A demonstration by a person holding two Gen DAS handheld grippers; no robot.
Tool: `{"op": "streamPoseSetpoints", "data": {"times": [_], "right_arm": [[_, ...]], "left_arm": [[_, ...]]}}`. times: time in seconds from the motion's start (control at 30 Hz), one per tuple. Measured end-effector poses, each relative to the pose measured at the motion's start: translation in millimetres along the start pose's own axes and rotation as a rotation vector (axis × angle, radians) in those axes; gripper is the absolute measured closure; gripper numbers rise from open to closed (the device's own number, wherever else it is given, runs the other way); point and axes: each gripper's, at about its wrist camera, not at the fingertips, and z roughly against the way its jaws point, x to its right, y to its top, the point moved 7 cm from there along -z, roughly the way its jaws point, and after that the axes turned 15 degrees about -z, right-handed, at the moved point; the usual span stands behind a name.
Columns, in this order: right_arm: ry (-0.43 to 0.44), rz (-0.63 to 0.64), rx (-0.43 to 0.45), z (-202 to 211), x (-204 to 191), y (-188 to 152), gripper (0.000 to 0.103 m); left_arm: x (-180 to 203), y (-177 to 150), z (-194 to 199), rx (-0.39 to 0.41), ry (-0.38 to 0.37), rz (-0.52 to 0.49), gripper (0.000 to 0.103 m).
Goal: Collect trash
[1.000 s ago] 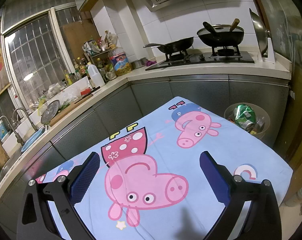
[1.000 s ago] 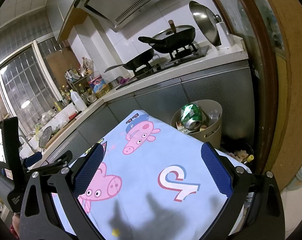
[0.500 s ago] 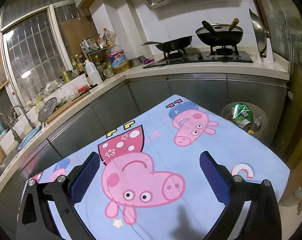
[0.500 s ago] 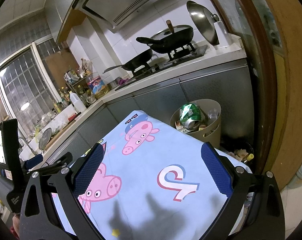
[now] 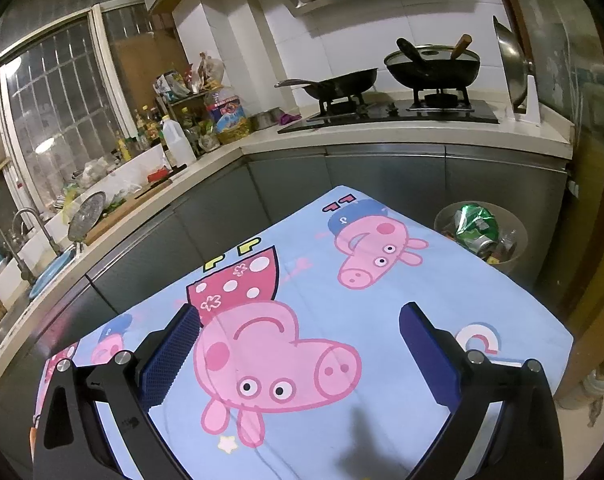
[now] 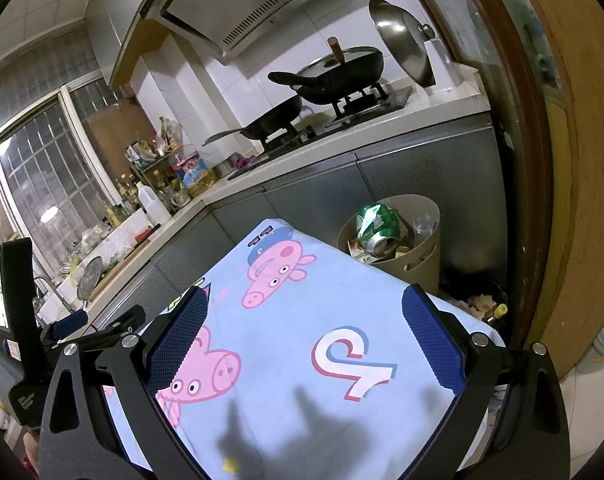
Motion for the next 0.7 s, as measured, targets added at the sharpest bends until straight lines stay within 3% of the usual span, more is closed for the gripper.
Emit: {"op": "streamPoseSetpoints", "data": {"times": [0.7], "right_arm": [[-0.002,-0.004,-0.005,0.5,-0.3,-3.1,0.006]], "left_arm": [[5.5,0.2,-2.8,-0.010,-0.047,-0.002,0.004]]}}
